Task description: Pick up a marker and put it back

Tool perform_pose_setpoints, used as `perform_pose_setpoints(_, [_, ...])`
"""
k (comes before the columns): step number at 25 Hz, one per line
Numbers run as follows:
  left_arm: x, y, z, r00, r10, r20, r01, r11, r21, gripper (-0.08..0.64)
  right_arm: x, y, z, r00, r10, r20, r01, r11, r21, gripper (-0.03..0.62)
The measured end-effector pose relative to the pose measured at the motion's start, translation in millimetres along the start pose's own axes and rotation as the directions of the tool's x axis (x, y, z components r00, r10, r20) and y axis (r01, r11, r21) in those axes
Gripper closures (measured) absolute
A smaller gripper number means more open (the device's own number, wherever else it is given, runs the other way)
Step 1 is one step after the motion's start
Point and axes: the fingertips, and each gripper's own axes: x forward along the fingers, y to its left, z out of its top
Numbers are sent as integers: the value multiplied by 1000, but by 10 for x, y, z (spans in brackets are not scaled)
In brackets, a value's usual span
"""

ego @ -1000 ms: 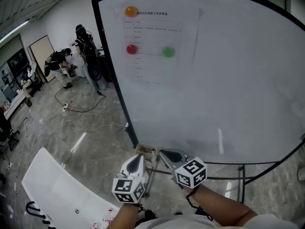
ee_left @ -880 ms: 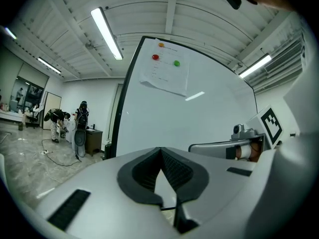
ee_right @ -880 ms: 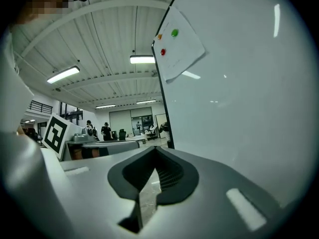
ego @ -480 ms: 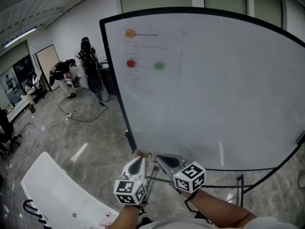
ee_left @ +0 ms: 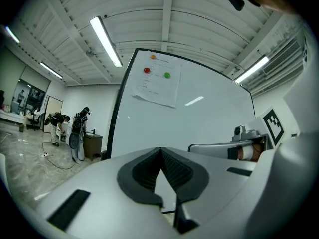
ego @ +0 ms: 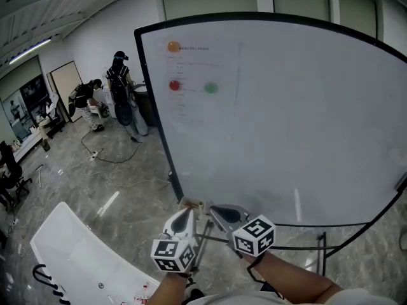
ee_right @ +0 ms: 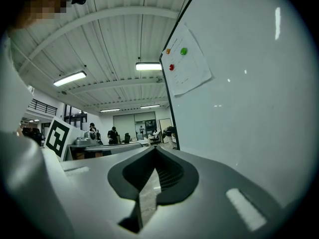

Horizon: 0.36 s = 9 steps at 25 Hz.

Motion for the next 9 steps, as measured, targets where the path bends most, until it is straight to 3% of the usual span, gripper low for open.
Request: perform_pose_setpoints(9, [-10, -2, -80, 1000, 2, -18, -2, 1000, 1, 557, -15, 10, -18, 1000, 5, -1, -5, 1000, 12, 591])
